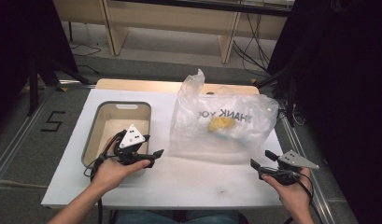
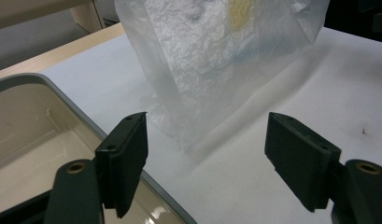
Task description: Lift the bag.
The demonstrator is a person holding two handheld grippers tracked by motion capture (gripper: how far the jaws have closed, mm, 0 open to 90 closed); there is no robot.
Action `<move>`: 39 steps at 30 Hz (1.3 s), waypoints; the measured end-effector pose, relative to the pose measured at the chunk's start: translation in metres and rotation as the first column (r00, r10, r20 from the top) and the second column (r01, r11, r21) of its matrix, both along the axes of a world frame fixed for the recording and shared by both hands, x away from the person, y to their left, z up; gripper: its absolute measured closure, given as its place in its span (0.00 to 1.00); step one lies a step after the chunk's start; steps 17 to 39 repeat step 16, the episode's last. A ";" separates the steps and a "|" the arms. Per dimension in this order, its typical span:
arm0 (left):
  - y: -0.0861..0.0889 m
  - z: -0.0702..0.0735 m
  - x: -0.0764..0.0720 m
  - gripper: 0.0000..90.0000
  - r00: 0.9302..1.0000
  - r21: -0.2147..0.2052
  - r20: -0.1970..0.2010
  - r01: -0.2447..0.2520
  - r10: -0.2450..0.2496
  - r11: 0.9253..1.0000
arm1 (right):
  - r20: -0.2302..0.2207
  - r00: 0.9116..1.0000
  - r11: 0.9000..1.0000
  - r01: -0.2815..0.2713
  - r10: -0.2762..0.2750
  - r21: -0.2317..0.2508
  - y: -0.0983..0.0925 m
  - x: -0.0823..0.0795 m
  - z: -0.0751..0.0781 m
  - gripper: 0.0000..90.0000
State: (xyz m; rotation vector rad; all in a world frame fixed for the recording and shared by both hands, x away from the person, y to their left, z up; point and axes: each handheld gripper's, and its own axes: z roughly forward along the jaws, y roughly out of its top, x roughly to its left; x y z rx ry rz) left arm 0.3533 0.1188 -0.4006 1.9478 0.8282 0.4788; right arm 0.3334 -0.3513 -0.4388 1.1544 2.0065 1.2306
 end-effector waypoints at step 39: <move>0.002 -0.002 0.000 0.33 1.000 0.004 -0.001 0.001 -0.001 1.000 | -0.002 1.000 1.000 -0.008 0.008 0.012 -0.001 -0.001 -0.003 0.32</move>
